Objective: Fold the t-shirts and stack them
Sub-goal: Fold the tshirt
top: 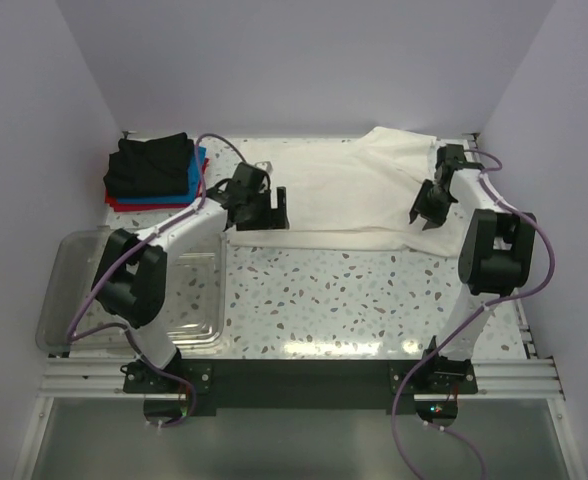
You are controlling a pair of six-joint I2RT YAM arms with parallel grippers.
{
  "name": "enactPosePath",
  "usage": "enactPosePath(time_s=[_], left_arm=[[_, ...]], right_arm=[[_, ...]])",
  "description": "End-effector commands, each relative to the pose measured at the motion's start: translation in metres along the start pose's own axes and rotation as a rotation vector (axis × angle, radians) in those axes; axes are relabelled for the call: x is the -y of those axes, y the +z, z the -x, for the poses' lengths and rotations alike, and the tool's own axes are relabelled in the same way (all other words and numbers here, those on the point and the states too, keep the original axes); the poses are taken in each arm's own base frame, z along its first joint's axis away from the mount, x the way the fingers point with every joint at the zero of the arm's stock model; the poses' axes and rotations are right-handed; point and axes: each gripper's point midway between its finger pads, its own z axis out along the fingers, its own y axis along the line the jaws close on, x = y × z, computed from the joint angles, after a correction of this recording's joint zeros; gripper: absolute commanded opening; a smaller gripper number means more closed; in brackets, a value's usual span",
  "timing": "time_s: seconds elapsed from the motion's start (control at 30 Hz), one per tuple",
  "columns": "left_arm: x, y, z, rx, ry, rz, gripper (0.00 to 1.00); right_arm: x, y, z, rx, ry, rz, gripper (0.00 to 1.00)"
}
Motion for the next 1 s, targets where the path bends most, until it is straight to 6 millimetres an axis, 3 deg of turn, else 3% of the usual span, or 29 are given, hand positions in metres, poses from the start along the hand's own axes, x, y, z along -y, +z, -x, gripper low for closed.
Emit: enactPosePath(time_s=[0.0, 0.23, 0.67, 0.97], left_arm=[[-0.006, -0.002, 0.003, 0.055, -0.035, -0.005, 0.90], [-0.033, 0.011, -0.024, 0.016, -0.001, 0.083, 0.91], [-0.044, 0.017, -0.037, -0.016, 0.009, 0.113, 0.91], [-0.052, 0.016, -0.044, -0.025, 0.010, 0.141, 0.92]], right_arm=[[-0.003, 0.001, 0.012, 0.045, -0.007, 0.013, 0.43], [0.001, 0.015, 0.008, 0.013, -0.011, -0.011, 0.42], [0.014, 0.037, -0.001, -0.018, -0.010, -0.070, 0.40], [0.006, 0.028, 0.010, 0.012, -0.003, -0.042, 0.25]])
